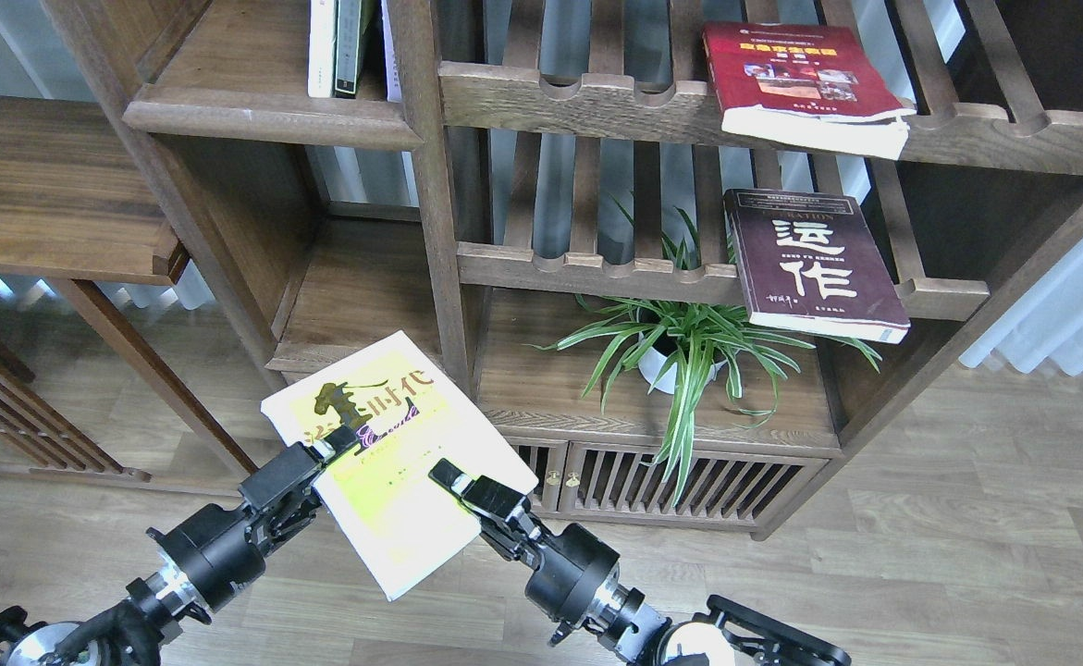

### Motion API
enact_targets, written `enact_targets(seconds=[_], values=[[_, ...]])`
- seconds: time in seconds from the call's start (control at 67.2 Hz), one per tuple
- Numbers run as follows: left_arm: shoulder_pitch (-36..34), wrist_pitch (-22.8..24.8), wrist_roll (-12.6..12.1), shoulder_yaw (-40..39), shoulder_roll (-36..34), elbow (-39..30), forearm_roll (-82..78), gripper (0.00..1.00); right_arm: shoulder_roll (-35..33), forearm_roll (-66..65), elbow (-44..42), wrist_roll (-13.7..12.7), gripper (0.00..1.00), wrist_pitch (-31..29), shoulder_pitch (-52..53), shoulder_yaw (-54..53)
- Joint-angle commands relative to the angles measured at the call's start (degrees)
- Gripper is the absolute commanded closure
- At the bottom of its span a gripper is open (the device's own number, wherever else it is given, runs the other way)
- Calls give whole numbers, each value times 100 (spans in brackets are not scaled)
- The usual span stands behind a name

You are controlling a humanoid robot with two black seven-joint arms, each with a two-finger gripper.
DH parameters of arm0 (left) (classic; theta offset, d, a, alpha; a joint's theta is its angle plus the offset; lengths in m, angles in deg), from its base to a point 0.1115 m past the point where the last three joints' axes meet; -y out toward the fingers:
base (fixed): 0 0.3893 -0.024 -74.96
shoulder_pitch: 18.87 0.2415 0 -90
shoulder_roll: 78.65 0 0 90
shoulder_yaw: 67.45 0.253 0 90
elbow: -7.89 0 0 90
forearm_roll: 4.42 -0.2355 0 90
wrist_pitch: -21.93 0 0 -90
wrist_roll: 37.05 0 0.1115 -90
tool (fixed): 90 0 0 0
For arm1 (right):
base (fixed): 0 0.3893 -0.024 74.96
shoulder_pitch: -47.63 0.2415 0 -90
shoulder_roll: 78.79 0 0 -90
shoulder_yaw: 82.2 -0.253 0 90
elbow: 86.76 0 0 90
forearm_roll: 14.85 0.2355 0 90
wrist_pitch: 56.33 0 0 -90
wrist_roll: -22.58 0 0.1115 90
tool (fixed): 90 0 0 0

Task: Organize books on shelf
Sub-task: 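Grasp the yellow-green book's edge with the left gripper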

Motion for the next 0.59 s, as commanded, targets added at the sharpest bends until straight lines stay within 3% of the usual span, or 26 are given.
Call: enact_targets(seconds=[0.0, 0.104, 0.268, 0.283, 0.297, 0.342, 0.476, 0.52, 0.58], values=[[0, 0, 0, 3, -15, 0, -4, 10, 0, -18, 4, -7, 96, 0, -3, 0], [0, 0, 0, -23, -15, 35, -21, 12, 0, -18, 4, 1, 95, 0, -12, 0], [0, 0, 0, -50, -7, 44, -21, 25, 0, -27, 13, -7, 95, 0, -29, 0], [0, 0, 0, -41, 2, 44, -21, 28, 0, -35, 13, -7, 95, 0, -29, 0], [-17, 0, 0, -41, 11, 44, -21, 37, 0, -35, 13, -7, 95, 0, -29, 0], [-35, 0, 0, -41, 11, 52, -21, 44, 0, -35, 13, -7, 95, 0, -29, 0], [-26, 0, 9, 3, 11, 44, -39, 55, 0, -36, 4, -7, 95, 0, -29, 0], [-9, 0, 9, 12, -42, 44, -56, 62, 0, -35, 4, 1, 95, 0, -29, 0], [0, 0, 35, 3, -68, 35, -56, 80, 0, -36, 4, 1, 95, 0, -29, 0]])
